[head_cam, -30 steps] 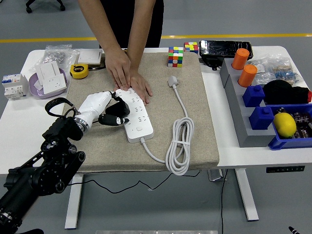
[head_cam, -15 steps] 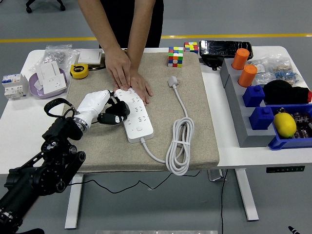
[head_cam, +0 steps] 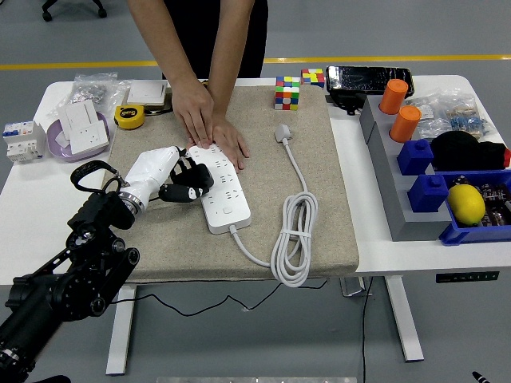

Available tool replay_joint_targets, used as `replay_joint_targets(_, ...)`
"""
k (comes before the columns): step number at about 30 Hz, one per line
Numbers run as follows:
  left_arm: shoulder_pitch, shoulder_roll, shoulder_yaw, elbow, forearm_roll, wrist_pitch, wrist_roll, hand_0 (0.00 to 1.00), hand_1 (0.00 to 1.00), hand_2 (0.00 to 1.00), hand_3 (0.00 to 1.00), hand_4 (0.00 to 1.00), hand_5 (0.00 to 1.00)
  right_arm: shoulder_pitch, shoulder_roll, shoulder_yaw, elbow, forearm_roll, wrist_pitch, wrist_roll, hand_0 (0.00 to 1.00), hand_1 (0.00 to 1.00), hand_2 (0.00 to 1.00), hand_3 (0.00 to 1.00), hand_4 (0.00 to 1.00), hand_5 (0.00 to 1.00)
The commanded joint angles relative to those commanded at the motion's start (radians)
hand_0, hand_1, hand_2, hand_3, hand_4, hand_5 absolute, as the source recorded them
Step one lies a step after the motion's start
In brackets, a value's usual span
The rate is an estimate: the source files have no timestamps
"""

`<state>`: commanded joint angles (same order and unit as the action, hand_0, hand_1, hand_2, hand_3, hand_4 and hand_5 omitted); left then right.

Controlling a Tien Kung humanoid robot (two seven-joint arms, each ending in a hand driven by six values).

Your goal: Pick up the plug,place it near the board,insert it into the board,press the button

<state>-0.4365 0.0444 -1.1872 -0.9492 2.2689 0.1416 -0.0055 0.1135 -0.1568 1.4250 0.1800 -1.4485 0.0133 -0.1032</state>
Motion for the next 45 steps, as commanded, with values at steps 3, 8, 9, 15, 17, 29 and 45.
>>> replay_joint_targets(3,-0.003,0.014,-0.004,-0.018,0.0,-0.007,0.0,0.356,0.229,0.243,0.265,0.412,0.272,0.0,0.0,-0.003,0.0,0.004,0.0,0.0,0.816,0.749,0.749,0.786,0.998,0.917)
replay_joint_targets(8,0.003,0.035,-0.023,-0.067,0.0,-0.017,0.003,0.359,0.23,0.241,0.266,0.407,0.254,0.0,-0.001,-0.003,0.0,0.004,-0.001,-0.001,0.816,0.749,0.749,0.786,0.998,0.917)
replay_joint_targets(9,0.006,0.041,-0.032,-0.081,0.0,-0.021,0.005,0.359,0.23,0.241,0.266,0.407,0.254,0.0,-0.001,-0.003,0.0,0.004,-0.001,-0.001,0.816,0.749,0.749,0.786,0.998,0.917)
replay_joint_targets(15,0.023,0.089,-0.059,-0.134,0.0,-0.028,0.008,0.364,0.232,0.244,0.268,0.411,0.248,-0.001,-0.001,0.0,0.0,0.004,-0.002,-0.002,0.816,0.749,0.748,0.786,0.998,0.918)
replay_joint_targets(17,0.029,0.105,-0.081,-0.131,0.0,-0.028,0.008,0.369,0.242,0.247,0.272,0.421,0.248,-0.001,-0.001,0.002,0.0,0.003,-0.002,-0.003,0.816,0.749,0.748,0.786,0.998,0.917)
replay_joint_targets(29,0.071,0.125,-0.09,-0.078,0.0,-0.037,-0.007,0.423,0.404,0.356,0.35,0.53,0.263,0.003,0.001,0.004,0.0,0.008,-0.003,-0.003,0.816,0.748,0.748,0.785,0.998,0.913)
replay_joint_targets(45,0.08,0.116,-0.079,-0.064,-0.05,-0.067,-0.026,0.668,0.782,0.709,0.698,0.998,0.644,0.002,0.001,0.004,0.0,0.009,-0.003,-0.003,0.815,0.747,0.748,0.785,0.998,0.911)
